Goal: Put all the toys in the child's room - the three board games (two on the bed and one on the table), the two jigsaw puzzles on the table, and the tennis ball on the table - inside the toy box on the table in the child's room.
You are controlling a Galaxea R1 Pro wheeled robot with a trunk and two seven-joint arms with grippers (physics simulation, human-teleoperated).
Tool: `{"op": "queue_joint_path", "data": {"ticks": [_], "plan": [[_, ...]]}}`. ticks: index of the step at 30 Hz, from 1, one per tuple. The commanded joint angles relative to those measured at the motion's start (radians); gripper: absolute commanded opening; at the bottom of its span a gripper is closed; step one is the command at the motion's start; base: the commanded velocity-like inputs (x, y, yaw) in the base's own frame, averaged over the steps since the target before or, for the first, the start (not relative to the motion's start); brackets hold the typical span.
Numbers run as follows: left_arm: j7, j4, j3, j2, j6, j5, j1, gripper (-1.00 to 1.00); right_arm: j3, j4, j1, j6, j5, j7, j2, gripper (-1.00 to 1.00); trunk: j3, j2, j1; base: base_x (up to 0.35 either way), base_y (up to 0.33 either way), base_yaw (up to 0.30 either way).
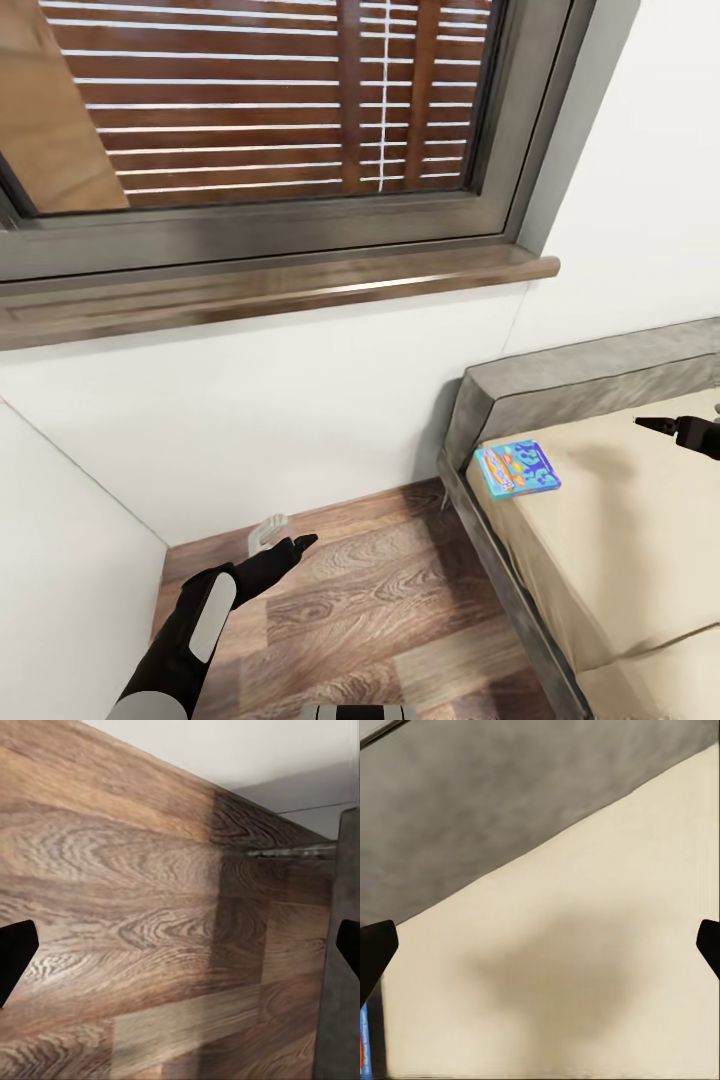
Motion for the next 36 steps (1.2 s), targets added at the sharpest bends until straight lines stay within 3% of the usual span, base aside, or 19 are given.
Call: {"op": "queue_joint_path", "data": {"ticks": [1,18,36], "plan": [[-0.003,-0.001,0.005,-0.001,0.009,0.003,0.000,1.00,-0.001,0.000,-0.001,0.010,-0.006,-0.002,0.000,1.00,-0.001,0.000,0.000,0.000,0.000,-0.203],[-0.001,-0.001,0.005,-0.001,0.009,0.003,0.000,1.00,0.001,-0.010,-0.001,0.053,-0.006,-0.001,0.001,1.00,0.006,0.000,0.000,0.000,0.000,-0.256],[-0.004,-0.001,0.005,-0.001,0.009,0.003,0.000,1.00,0.003,-0.021,-0.001,0.055,-0.006,-0.001,0.002,1.00,0.008,0.000,0.000,0.002,0.000,-0.048]]}}
